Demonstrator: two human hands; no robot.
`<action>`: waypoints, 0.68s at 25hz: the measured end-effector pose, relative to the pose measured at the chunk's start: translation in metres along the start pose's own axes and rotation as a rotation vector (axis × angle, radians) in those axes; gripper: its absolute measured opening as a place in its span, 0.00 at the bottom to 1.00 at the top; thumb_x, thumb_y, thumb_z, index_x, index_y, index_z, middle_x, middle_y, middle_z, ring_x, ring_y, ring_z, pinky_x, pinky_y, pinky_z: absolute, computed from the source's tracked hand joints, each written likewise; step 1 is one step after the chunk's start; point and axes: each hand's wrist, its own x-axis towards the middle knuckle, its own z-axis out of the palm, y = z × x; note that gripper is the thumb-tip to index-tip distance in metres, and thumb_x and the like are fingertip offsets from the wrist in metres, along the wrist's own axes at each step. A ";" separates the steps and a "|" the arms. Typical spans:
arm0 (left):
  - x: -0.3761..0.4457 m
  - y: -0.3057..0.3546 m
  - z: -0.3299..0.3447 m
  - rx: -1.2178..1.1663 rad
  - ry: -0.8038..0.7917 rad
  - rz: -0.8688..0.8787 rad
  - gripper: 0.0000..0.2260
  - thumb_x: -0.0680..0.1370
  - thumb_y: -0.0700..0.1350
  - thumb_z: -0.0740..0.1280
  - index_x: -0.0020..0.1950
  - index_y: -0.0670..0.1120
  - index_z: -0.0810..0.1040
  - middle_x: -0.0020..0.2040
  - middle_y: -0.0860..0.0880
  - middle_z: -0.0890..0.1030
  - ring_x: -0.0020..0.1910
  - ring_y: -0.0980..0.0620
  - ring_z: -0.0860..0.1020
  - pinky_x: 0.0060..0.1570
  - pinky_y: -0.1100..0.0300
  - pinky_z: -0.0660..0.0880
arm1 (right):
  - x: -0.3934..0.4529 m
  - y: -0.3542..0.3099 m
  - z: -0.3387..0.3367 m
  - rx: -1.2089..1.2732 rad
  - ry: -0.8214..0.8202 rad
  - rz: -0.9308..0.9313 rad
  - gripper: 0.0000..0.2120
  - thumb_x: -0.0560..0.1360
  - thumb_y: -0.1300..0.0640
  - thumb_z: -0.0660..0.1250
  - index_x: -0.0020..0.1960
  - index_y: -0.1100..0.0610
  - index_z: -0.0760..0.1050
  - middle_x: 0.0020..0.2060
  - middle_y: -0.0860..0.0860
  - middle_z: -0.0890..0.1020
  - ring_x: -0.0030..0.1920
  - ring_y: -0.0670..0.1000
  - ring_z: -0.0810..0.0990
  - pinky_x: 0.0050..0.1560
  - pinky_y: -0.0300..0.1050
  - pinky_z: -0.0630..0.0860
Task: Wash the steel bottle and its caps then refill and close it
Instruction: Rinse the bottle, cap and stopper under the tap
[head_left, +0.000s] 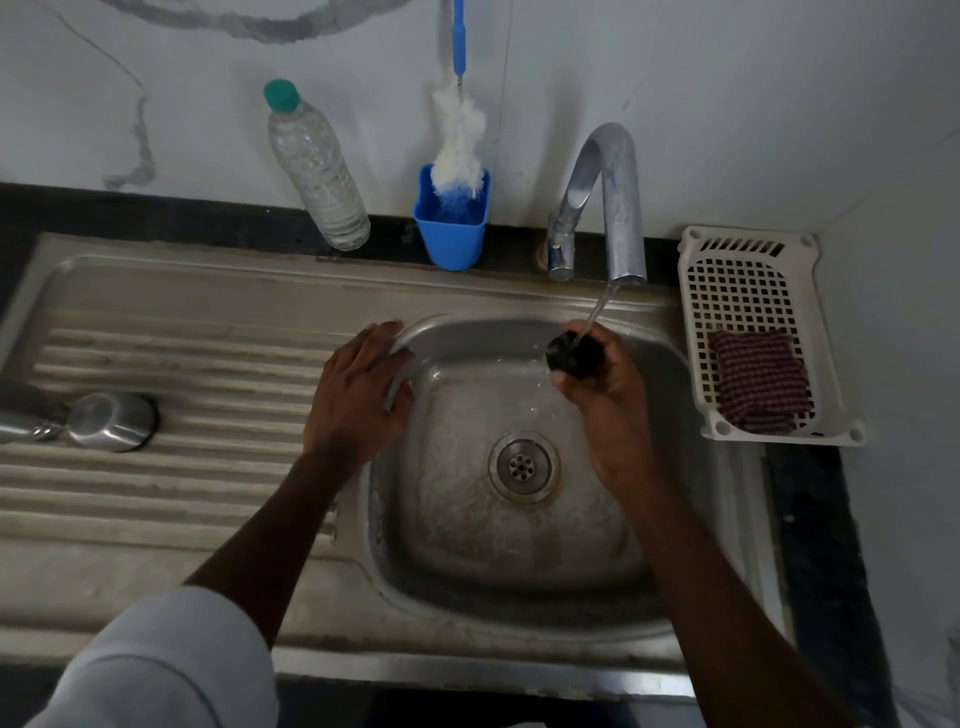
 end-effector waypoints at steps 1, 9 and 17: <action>0.000 0.000 0.000 0.003 -0.006 -0.005 0.21 0.79 0.49 0.69 0.72 0.49 0.78 0.81 0.48 0.67 0.80 0.44 0.64 0.78 0.46 0.63 | 0.003 -0.001 0.001 0.179 -0.011 0.053 0.23 0.77 0.66 0.71 0.70 0.55 0.74 0.66 0.53 0.80 0.65 0.53 0.81 0.56 0.47 0.81; -0.001 0.005 -0.004 -0.008 -0.003 -0.018 0.20 0.78 0.47 0.71 0.71 0.49 0.79 0.81 0.48 0.67 0.80 0.43 0.65 0.77 0.42 0.65 | 0.008 -0.002 0.020 0.877 0.118 0.636 0.21 0.77 0.52 0.71 0.65 0.63 0.75 0.52 0.63 0.83 0.44 0.55 0.81 0.40 0.43 0.76; -0.001 0.003 -0.002 -0.018 0.015 0.002 0.19 0.78 0.46 0.71 0.69 0.49 0.80 0.80 0.47 0.68 0.79 0.43 0.66 0.76 0.42 0.66 | 0.015 0.023 0.009 1.040 0.090 0.769 0.20 0.83 0.47 0.62 0.59 0.64 0.76 0.47 0.62 0.82 0.39 0.54 0.80 0.34 0.43 0.77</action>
